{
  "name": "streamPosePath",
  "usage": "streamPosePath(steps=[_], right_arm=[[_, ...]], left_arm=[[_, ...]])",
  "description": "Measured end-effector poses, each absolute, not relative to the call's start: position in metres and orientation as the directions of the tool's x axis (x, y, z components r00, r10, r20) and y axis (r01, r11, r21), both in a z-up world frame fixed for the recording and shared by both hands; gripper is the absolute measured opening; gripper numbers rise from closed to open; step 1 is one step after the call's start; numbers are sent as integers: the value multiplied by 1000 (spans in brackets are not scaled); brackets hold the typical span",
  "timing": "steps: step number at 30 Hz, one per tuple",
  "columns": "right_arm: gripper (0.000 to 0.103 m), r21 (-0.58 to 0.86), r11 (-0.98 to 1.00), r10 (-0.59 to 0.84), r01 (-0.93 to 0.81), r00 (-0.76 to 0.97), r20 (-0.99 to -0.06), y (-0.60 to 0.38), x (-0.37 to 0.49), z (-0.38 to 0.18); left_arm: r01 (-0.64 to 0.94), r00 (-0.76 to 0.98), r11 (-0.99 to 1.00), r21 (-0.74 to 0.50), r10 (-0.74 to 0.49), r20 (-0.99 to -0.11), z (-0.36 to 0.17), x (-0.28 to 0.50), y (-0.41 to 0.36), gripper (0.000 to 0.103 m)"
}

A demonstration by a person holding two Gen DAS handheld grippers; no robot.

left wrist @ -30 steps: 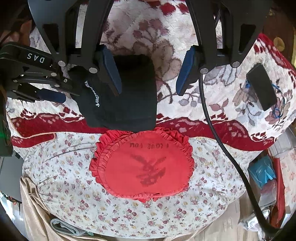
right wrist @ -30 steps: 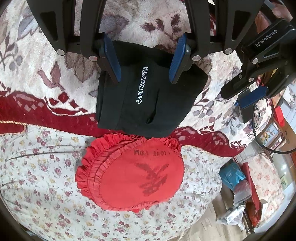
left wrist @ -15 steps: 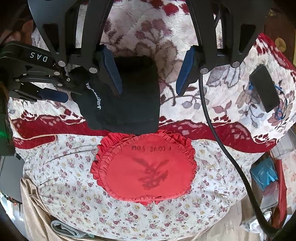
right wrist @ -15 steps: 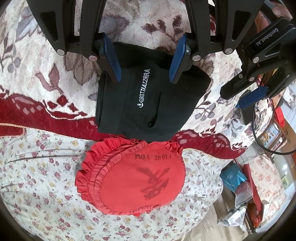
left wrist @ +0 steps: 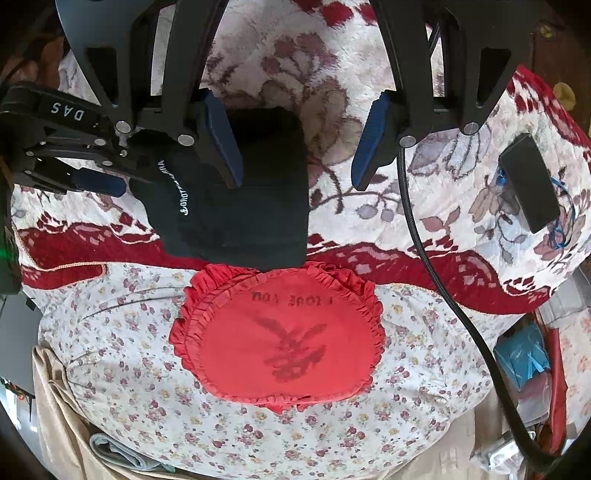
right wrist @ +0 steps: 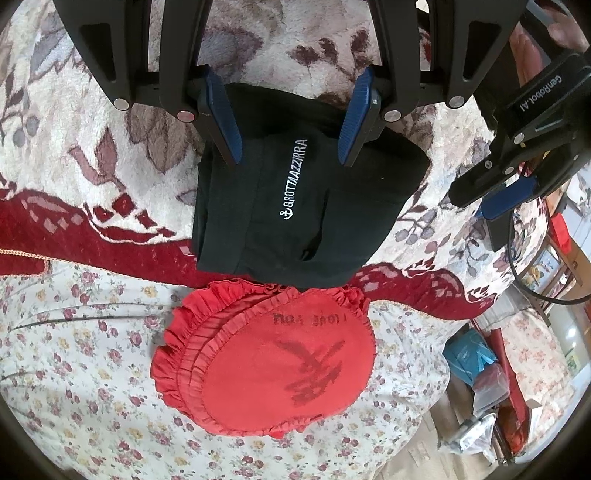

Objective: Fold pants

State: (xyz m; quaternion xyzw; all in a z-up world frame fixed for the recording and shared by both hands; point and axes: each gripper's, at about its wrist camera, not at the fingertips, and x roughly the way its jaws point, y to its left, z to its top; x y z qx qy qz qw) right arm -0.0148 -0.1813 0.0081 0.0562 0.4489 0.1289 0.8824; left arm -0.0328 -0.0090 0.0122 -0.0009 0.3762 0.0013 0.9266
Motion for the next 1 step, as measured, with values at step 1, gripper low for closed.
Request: streamPosePath(steps=[1], right_arm=[[52, 213, 961, 275, -175, 566, -777, -183, -15, 7]], left_arm=[[-4, 715, 1000, -2, 1, -699, 12, -32, -7, 61]])
